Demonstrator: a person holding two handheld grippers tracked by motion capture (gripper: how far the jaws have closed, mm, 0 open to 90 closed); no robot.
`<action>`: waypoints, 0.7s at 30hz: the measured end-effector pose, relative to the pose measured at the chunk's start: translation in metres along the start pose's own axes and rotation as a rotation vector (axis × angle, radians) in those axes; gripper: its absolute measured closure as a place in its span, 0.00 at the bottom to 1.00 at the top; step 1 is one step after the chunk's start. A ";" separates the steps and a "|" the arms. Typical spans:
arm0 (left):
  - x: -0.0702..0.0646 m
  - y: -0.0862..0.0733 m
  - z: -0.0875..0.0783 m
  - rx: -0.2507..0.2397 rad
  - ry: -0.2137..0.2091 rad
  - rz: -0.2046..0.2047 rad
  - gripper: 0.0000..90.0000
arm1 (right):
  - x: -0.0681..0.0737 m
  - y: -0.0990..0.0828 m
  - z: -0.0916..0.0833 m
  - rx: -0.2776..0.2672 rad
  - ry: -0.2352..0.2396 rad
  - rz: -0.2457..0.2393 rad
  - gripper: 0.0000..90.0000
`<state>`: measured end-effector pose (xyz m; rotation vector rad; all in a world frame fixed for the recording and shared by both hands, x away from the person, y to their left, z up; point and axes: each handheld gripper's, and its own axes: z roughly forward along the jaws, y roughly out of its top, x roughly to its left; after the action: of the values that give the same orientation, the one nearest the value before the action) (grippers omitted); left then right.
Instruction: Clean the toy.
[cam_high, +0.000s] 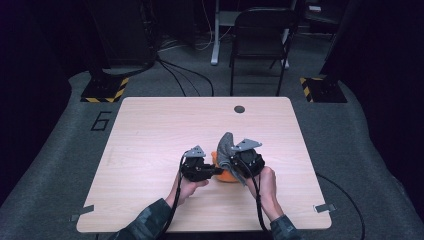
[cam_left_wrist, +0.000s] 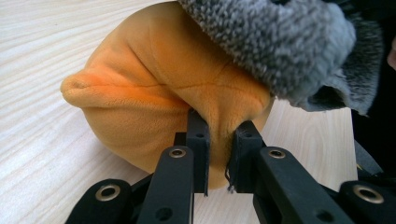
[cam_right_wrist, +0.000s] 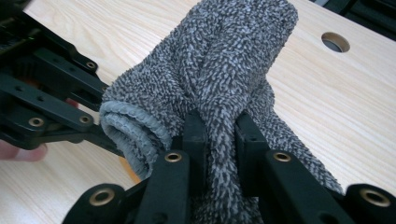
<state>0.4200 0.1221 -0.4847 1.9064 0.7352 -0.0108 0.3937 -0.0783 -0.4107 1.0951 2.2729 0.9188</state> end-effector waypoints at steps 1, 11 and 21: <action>0.000 0.000 0.000 0.002 0.000 0.006 0.90 | -0.003 -0.001 -0.001 0.001 -0.002 -0.004 0.87; 0.001 -0.001 0.001 -0.002 -0.022 0.002 0.90 | -0.052 -0.034 0.001 0.075 -0.096 0.127 0.87; 0.003 -0.001 0.001 0.004 -0.041 0.010 0.90 | -0.093 -0.067 0.033 0.179 -0.098 0.228 0.86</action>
<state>0.4222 0.1230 -0.4872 1.9080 0.6986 -0.0456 0.4347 -0.1720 -0.4717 1.4686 2.2149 0.7370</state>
